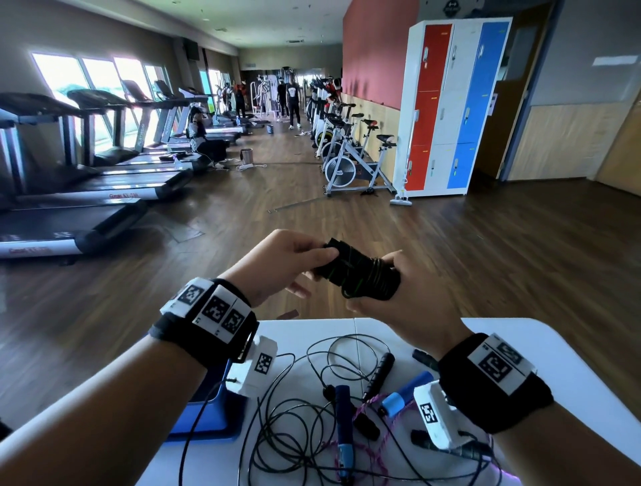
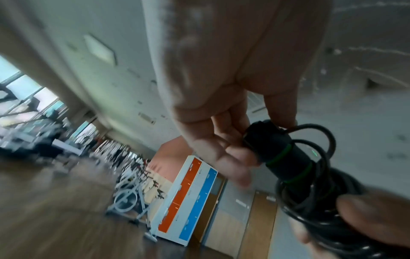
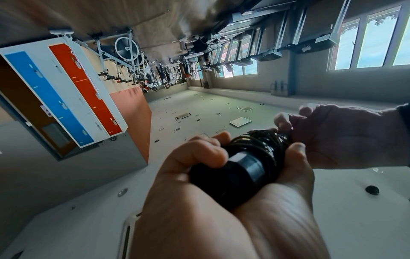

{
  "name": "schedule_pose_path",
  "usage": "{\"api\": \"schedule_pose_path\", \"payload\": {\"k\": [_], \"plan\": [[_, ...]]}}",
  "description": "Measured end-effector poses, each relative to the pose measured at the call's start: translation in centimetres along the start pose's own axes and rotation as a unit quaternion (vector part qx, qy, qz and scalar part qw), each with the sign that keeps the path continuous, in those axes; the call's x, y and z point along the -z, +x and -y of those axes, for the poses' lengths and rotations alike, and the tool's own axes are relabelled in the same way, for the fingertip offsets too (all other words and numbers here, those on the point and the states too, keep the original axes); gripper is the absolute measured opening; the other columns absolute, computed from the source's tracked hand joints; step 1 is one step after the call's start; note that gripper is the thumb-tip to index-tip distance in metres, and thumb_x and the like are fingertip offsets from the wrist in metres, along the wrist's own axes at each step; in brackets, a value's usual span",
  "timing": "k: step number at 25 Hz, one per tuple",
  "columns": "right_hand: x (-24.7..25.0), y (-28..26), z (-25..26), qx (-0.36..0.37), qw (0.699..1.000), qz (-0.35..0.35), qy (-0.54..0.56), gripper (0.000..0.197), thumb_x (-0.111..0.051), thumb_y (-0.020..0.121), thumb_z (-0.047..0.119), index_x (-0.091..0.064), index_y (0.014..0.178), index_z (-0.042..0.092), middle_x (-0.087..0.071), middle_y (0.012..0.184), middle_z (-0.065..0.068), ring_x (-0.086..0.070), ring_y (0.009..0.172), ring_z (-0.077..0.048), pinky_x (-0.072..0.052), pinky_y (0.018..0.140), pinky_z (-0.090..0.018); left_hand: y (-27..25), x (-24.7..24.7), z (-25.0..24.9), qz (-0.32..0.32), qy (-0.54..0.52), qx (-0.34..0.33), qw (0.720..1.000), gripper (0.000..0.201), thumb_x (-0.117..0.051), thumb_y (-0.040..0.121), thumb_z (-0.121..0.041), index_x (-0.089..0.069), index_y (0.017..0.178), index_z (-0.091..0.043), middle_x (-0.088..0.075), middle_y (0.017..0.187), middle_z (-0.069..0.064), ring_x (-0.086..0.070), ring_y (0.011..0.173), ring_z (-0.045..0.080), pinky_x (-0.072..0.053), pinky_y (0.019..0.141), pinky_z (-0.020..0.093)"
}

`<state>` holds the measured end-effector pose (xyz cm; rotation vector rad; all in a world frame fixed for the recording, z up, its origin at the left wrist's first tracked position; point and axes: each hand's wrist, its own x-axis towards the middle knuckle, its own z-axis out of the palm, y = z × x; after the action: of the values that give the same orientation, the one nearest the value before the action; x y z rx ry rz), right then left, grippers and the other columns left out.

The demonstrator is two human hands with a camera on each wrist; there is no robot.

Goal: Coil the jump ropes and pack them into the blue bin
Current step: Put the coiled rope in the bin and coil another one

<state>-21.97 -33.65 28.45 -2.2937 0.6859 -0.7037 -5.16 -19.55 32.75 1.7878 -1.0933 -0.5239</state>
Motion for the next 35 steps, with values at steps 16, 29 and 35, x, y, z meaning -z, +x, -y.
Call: {"api": "schedule_pose_path", "payload": {"k": [16,29,35], "plan": [[-1.6,2.5,1.0,-0.08,0.91,-0.009,0.407,0.047,-0.052,0.096,0.058,-0.073,0.114,0.019,-0.078,0.101,-0.007,-0.076,0.09,-0.023,-0.061,0.072,-0.041,-0.3,-7.0,0.8,-0.117,-0.331,-0.019,0.936,0.047,-0.074,0.091,-0.018,-0.056,0.133,-0.01,-0.071,0.104,0.014,-0.072,0.087,0.027,-0.062,0.073,0.048],[-3.4,2.7,3.1,0.055,0.938,-0.169,0.299,0.054,-0.042,0.092,0.063,-0.068,0.092,0.016,-0.074,0.082,-0.004,-0.072,0.078,-0.024,-0.056,0.07,-0.052,1.9,-8.5,-2.6,-0.308,-0.139,-0.026,0.941,0.057,-0.046,0.094,-0.067,-0.07,0.082,-0.017,-0.074,0.078,-0.003,-0.067,0.078,0.01,-0.056,0.079,0.034],[-2.9,2.5,3.8,0.073,0.939,-0.173,0.288,0.049,-0.04,0.098,0.05,-0.073,0.091,0.014,-0.076,0.079,-0.002,-0.073,0.075,-0.014,-0.057,0.068,-0.044,1.1,-8.2,-2.7,-0.331,-0.105,-0.069,0.935,0.052,-0.049,0.101,-0.053,-0.061,0.074,-0.009,-0.064,0.066,-0.003,-0.051,0.057,0.001,-0.039,0.054,0.013]]}}
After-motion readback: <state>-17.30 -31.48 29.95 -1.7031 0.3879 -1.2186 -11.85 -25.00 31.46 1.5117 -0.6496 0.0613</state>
